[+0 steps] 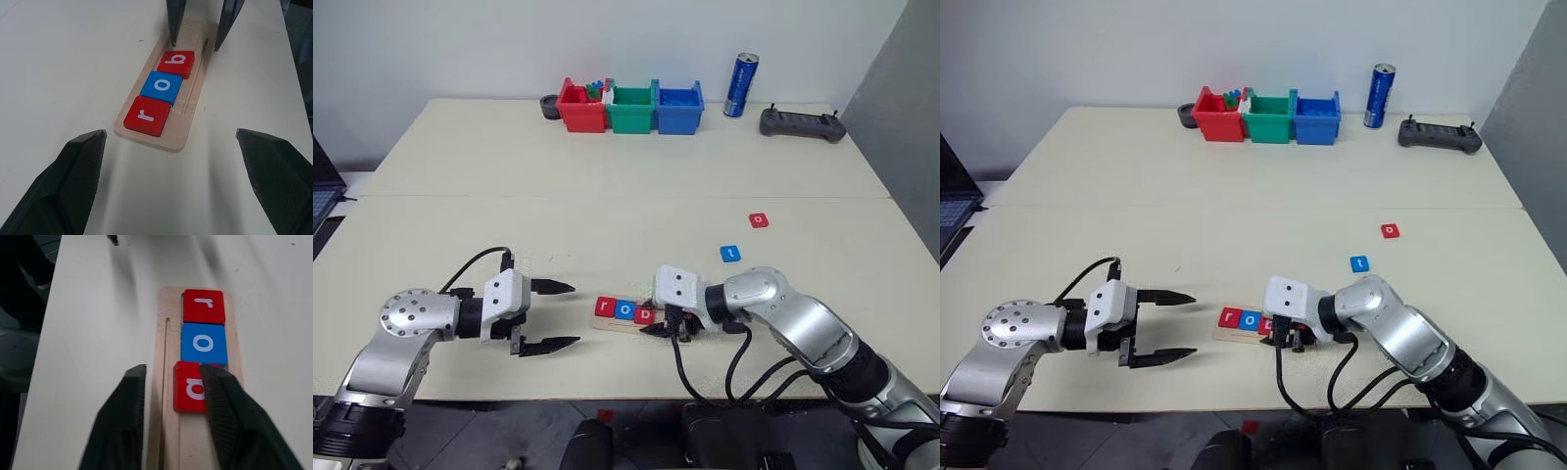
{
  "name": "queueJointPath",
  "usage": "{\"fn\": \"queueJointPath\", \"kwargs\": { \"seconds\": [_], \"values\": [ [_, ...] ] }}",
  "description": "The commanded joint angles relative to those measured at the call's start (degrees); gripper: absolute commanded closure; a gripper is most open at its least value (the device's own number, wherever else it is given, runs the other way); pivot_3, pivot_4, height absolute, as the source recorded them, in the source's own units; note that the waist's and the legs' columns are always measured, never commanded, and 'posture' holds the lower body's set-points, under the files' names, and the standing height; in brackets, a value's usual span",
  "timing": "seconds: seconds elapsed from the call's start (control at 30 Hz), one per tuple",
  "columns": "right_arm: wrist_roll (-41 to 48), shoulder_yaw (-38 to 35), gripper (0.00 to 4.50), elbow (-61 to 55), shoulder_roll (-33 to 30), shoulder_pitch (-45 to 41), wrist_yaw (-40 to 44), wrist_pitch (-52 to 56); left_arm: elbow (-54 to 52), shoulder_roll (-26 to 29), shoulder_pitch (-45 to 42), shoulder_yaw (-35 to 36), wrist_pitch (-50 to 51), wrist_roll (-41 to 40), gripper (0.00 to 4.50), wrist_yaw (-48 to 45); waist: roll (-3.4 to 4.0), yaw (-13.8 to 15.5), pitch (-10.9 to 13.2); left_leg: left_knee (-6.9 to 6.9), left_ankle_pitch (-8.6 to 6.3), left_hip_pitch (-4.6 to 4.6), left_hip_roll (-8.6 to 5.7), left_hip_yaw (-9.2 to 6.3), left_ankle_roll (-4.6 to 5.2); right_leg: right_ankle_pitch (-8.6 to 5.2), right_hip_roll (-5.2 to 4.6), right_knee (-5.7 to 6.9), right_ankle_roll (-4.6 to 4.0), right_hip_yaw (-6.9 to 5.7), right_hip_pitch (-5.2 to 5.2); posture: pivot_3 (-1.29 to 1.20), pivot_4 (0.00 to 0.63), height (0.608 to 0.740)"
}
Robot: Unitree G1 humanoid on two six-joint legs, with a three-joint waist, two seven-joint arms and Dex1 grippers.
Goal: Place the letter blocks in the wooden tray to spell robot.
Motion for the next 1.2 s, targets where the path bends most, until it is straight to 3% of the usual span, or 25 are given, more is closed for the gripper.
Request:
{"fn": "queueJointPath", "kwargs": {
  "seconds": [0.03, 0.1, 0.5, 0.77, 0.87, 1.0, 1.2],
  "values": [
    [-1.3, 1.3, 3.82, 0.3, -0.3, -0.8, 1.1, -2.6, 0.2, 0.6, -0.7, 0.9, -1.4, -0.2, 0.0, -0.9, 0.0, 0.0, 0.0, 0.0, 0.0, 0.0, 0.0, 0.0, 0.0, 0.0, 0.0, 0.0, 0.0, 0.0, 0.0, 0.0, 0.15, 0.74],
    [-2.2, 2.1, 4.48, 1.8, -0.1, -1.1, 1.2, -3.1, 1.5, 0.4, -0.4, 1.0, -2.5, 0.0, 0.0, -1.5, 0.0, 0.0, 0.0, 0.0, 0.0, 0.0, 0.0, 0.0, 0.0, 0.0, 0.0, 0.0, 0.0, 0.0, 0.0, 0.0, 0.15, 0.74],
    [-4.3, 0.9, 4.48, 6.7, 3.5, -2.5, 0.0, -4.0, 5.6, -0.5, -0.5, 0.2, -6.8, 0.8, 0.0, -2.2, 0.0, 0.0, 0.0, 0.0, 0.0, 0.0, 0.0, 0.0, 0.0, 0.0, 0.0, 0.0, 0.0, -0.01, 0.0, 0.0, 0.15, 0.74],
    [1.0, -5.0, 4.48, 0.6, 0.2, -1.3, 3.0, -1.7, 3.1, -1.4, -0.7, -0.2, -4.9, 0.6, 0.0, -1.1, 0.0, 0.0, 0.0, 0.0, 0.0, -0.01, 0.0, -0.01, 0.0, 0.0, -0.01, 0.0, -0.01, -0.01, 0.0, 0.0, 0.15, 0.74],
    [1.4, -12.0, 3.93, -0.9, -1.4, 0.4, -1.1, 0.0, 1.9, -1.4, -0.2, 0.6, -3.7, -0.4, 0.0, -0.4, 0.0, 0.1, 0.0, 0.0, 0.0, -0.01, 0.0, -0.02, 0.0, 0.0, -0.01, -0.01, 0.0, -0.02, 0.0, 0.0, 0.15, 0.74],
    [1.1, -21.3, 2.49, -1.7, -2.3, 4.8, -7.9, 2.7, -0.4, -1.2, 1.4, 1.6, -2.6, -1.1, 0.0, 0.2, -0.01, 0.1, 0.0, 0.0, 0.0, -0.02, -0.01, -0.01, 0.0, 0.0, -0.02, -0.01, 0.0, -0.01, 0.0, 0.0, 0.15, 0.74],
    [-4.4, -33.4, 0.3, 7.2, 4.7, 6.2, -27.4, 0.9, -3.7, -0.9, 1.6, 1.5, 0.1, -2.0, 0.0, 1.4, -0.01, -0.1, 0.0, -0.01, 0.0, 0.01, 0.0, 0.04, 0.0, 0.0, 0.01, 0.02, -0.01, 0.07, 0.0, 0.0, 0.15, 0.74]
  ]
}}
